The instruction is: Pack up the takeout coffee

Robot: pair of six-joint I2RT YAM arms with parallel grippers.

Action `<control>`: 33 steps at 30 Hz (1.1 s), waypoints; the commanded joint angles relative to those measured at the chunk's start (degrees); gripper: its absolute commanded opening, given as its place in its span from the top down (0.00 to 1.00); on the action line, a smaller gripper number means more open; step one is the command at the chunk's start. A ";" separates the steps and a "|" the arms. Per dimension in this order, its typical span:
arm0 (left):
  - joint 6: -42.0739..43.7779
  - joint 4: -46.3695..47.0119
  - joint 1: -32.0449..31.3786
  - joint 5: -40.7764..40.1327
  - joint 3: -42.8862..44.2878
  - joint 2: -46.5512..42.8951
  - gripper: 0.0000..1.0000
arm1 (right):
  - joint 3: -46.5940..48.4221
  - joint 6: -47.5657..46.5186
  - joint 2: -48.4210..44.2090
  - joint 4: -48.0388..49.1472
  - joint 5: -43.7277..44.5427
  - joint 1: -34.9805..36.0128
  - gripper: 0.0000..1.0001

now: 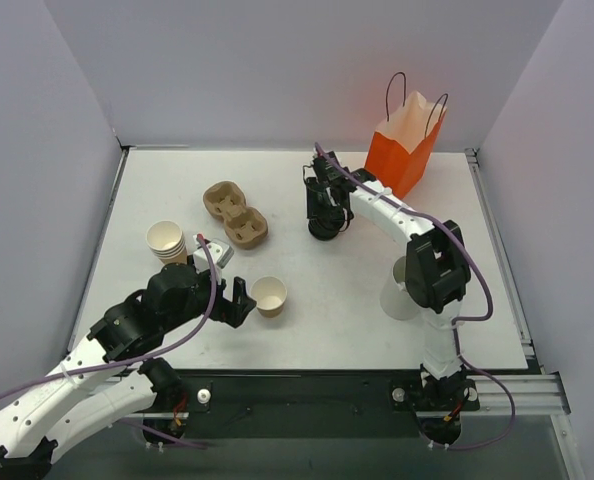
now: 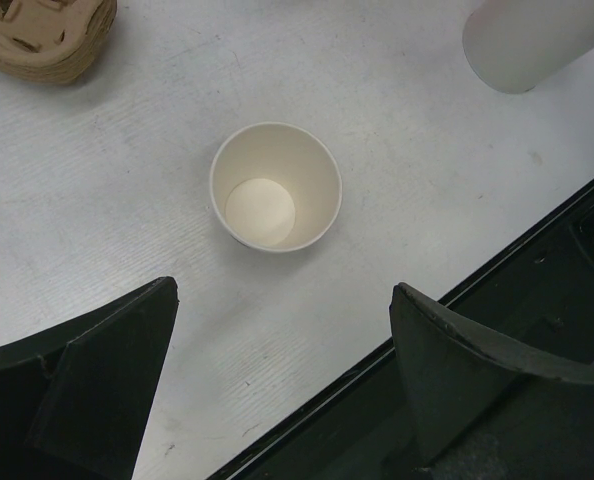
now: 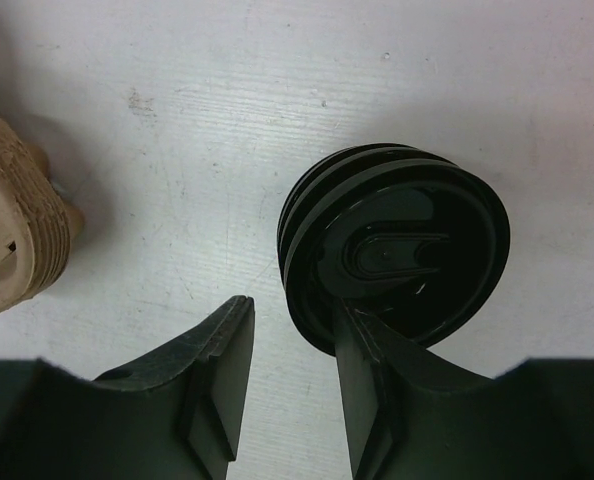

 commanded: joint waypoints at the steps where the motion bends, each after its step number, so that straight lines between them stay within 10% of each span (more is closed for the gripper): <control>1: 0.92 2.24 0.14 0.21 0.00 -0.50 0.03 | 1.94 -0.53 0.85 -0.61 0.75 -0.44 0.64; 15: 1.10 2.50 0.14 0.74 -0.18 -1.37 0.03 | 1.85 -2.02 -0.38 -0.61 0.75 -0.53 0.89; 33: 0.49 2.41 0.14 -0.67 -0.35 -2.43 0.03 | 0.01 -3.17 -8.02 -1.05 -5.47 -0.62 0.90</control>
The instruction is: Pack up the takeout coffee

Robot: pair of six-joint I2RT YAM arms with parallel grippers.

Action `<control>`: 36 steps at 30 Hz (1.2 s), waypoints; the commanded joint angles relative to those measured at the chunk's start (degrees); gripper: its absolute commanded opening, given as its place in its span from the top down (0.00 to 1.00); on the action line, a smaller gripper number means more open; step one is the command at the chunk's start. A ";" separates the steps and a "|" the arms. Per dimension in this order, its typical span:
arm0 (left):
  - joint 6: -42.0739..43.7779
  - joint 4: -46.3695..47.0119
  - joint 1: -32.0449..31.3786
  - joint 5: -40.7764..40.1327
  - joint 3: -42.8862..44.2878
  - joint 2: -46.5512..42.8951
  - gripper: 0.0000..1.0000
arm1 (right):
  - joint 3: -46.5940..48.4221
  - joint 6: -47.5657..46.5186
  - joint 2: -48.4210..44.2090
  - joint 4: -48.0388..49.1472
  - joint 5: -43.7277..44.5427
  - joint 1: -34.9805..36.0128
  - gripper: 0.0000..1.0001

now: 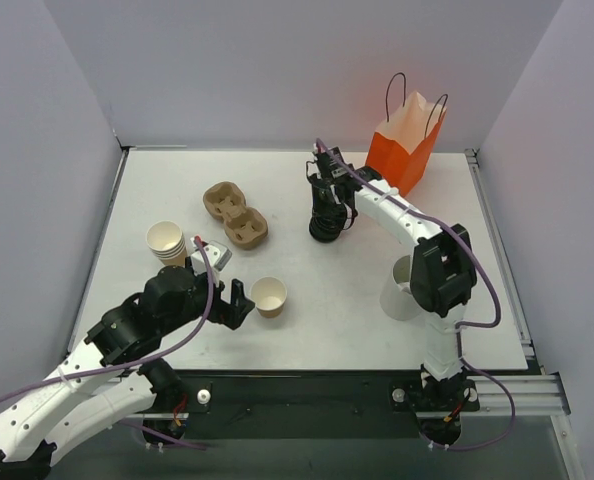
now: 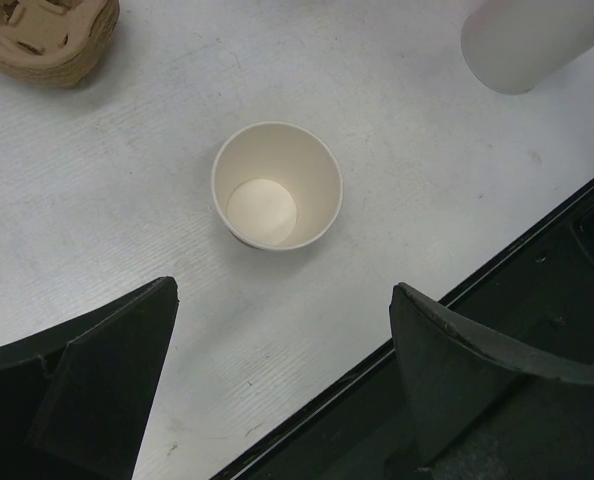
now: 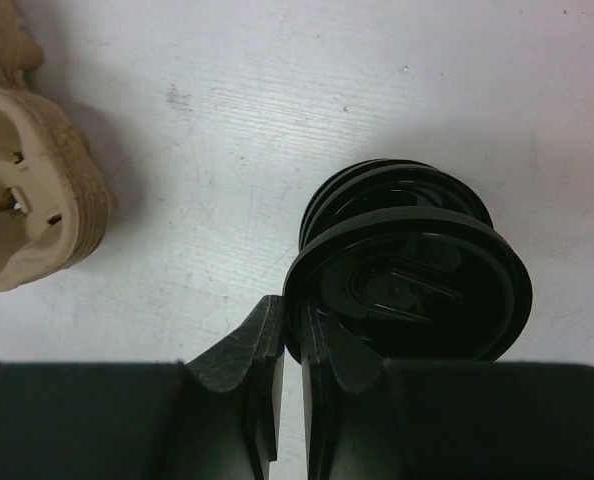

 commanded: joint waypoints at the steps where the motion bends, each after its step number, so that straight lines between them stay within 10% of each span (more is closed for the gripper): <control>1: -0.26 2.28 0.14 -1.06 0.35 -1.01 0.03 | -0.61 -1.00 -6.91 -0.55 -5.39 -0.20 0.90; 17: -16.86 7.11 0.23 6.93 4.66 -11.71 0.16 | -20.01 -8.48 -30.55 12.07 -48.91 14.47 0.89; 26: -33.82 16.07 0.23 10.71 -0.97 -19.72 0.26 | -28.99 -4.62 -42.05 27.56 -46.81 23.09 0.87; 36: -23.55 16.33 0.14 8.60 -1.85 -18.77 0.33 | -35.24 2.06 -49.45 35.56 -36.26 23.62 0.90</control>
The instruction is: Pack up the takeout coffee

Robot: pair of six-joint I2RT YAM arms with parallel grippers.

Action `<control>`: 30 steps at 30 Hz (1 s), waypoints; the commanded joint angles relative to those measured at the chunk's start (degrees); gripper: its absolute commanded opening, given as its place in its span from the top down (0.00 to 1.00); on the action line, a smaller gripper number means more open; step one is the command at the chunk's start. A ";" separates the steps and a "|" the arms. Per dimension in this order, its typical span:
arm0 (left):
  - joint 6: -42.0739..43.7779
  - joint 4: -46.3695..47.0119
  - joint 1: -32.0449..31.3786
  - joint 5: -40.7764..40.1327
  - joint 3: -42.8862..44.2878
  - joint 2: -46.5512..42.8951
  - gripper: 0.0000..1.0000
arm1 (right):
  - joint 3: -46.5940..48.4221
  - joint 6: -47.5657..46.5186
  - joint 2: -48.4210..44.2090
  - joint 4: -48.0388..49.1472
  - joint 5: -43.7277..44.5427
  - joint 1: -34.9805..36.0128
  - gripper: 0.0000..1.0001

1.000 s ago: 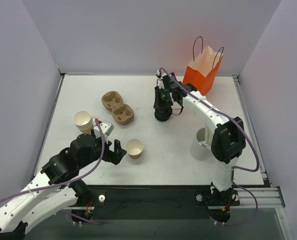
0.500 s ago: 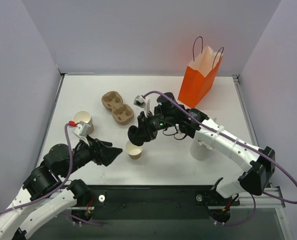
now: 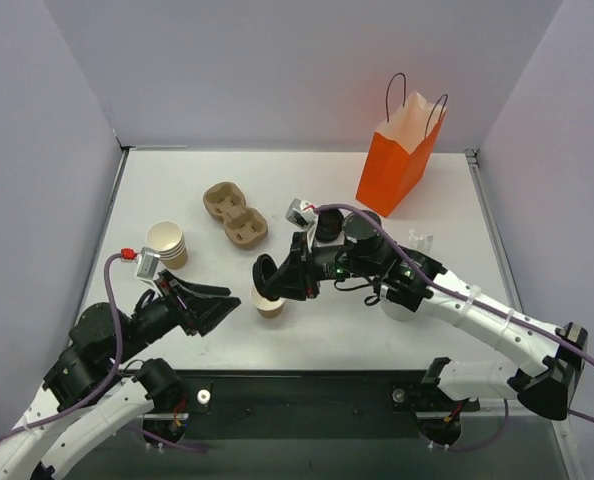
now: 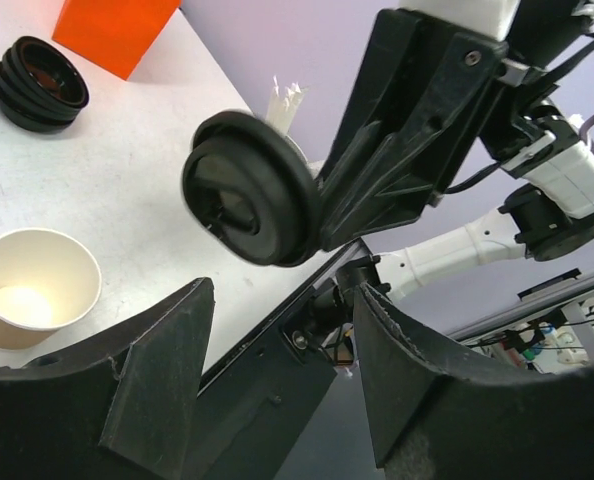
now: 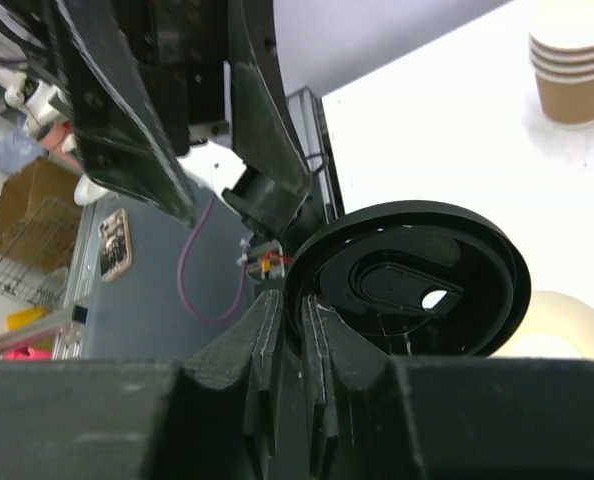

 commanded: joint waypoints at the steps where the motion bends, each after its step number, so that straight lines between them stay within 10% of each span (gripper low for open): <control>1: 3.68 4.39 0.14 -0.77 -0.62 1.73 0.33 | -1.79 3.93 -4.10 11.21 2.38 -0.03 0.90; 30: 0.60 29.35 0.23 4.76 -5.99 11.50 0.47 | -6.82 17.55 -8.41 29.60 -3.24 -0.03 0.90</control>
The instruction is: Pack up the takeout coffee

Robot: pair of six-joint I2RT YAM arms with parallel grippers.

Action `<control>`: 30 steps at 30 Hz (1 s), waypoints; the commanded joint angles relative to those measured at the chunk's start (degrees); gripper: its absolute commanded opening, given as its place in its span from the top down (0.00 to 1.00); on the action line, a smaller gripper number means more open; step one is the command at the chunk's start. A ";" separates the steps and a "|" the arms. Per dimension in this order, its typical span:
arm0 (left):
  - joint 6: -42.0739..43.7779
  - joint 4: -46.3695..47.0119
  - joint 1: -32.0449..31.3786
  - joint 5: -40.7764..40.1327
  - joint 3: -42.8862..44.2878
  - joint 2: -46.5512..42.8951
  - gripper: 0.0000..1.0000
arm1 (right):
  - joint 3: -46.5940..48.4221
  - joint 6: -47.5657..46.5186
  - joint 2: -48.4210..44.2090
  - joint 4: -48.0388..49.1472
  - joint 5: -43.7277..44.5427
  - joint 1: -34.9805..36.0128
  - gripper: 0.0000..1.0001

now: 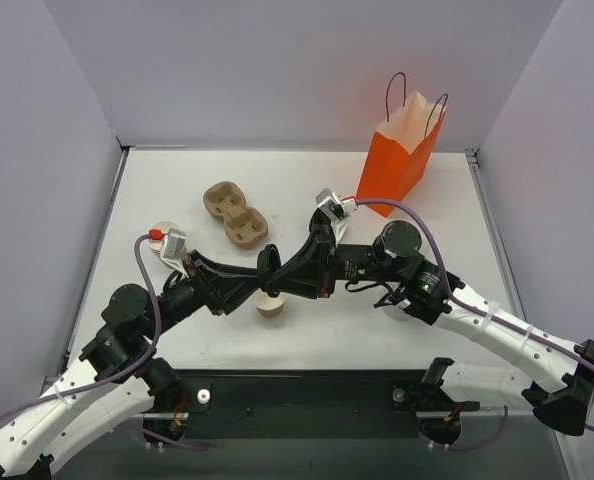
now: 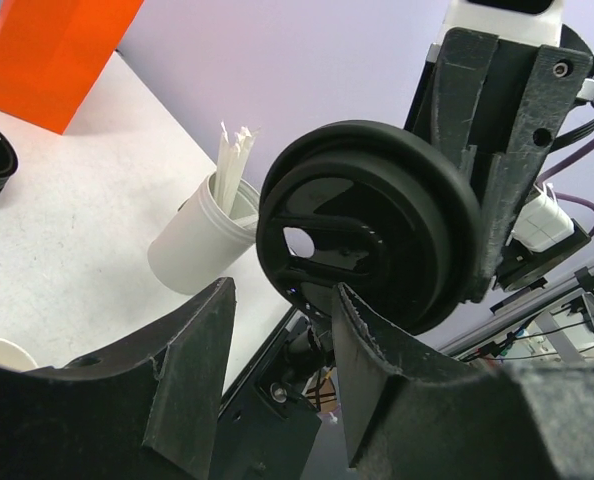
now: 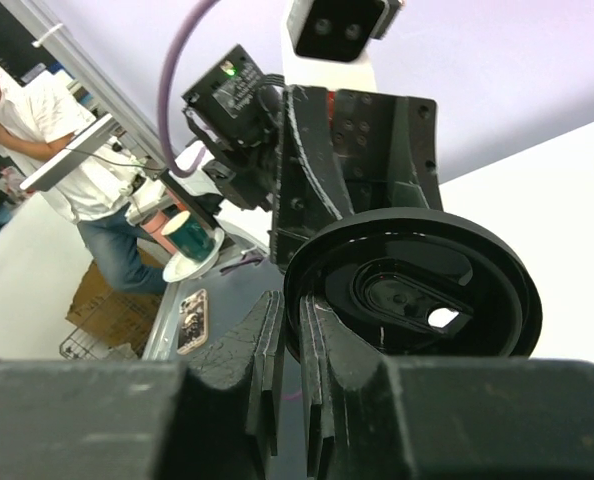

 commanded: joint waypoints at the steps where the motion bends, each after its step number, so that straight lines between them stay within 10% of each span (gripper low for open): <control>1: 0.78 5.42 0.23 1.16 -0.28 0.22 0.47 | -0.32 2.80 -0.13 9.76 -3.59 -0.01 0.90; 30: -4.22 15.17 0.23 3.53 -3.97 -3.65 0.46 | -2.17 11.95 0.75 21.89 -8.60 -0.01 0.91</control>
